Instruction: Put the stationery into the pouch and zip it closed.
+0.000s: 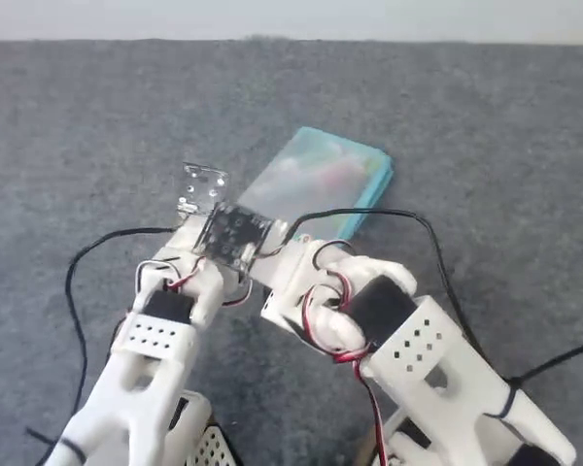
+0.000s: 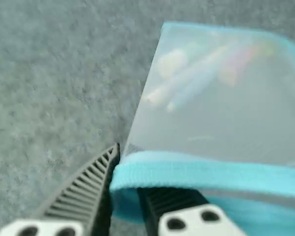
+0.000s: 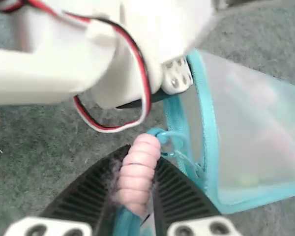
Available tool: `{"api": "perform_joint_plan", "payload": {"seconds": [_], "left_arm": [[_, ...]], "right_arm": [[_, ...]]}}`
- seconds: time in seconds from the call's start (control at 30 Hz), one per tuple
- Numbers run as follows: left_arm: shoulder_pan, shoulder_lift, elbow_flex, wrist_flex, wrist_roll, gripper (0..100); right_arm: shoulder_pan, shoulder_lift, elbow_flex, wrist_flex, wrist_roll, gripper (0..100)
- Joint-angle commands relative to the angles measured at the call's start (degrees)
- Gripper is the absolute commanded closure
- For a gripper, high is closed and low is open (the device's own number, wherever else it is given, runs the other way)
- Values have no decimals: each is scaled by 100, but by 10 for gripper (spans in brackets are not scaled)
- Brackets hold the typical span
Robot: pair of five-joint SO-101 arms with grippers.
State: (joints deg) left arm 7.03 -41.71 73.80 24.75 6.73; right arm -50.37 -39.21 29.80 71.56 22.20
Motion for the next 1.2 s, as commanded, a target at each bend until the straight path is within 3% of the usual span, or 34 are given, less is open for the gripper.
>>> {"api": "perform_joint_plan", "payload": {"seconds": [0.0,0.27,0.53,0.67,0.93,1.17], "left_arm": [[141,492,-435,-114,-70,988],[-132,466,-549,-88,-44,988],[-176,431,-558,-79,-35,988],[-176,422,-637,-9,-35,988],[-176,422,-778,246,-35,988],[-176,422,-787,246,-35,988]], "right_arm": [[-268,-312,-149,-57,149,991],[-224,-145,26,523,176,734],[-470,-1147,35,1385,545,729],[-92,-1552,308,1560,695,730],[1288,-1578,2075,-224,1204,725],[1534,-866,2189,-1015,1389,629]]}}
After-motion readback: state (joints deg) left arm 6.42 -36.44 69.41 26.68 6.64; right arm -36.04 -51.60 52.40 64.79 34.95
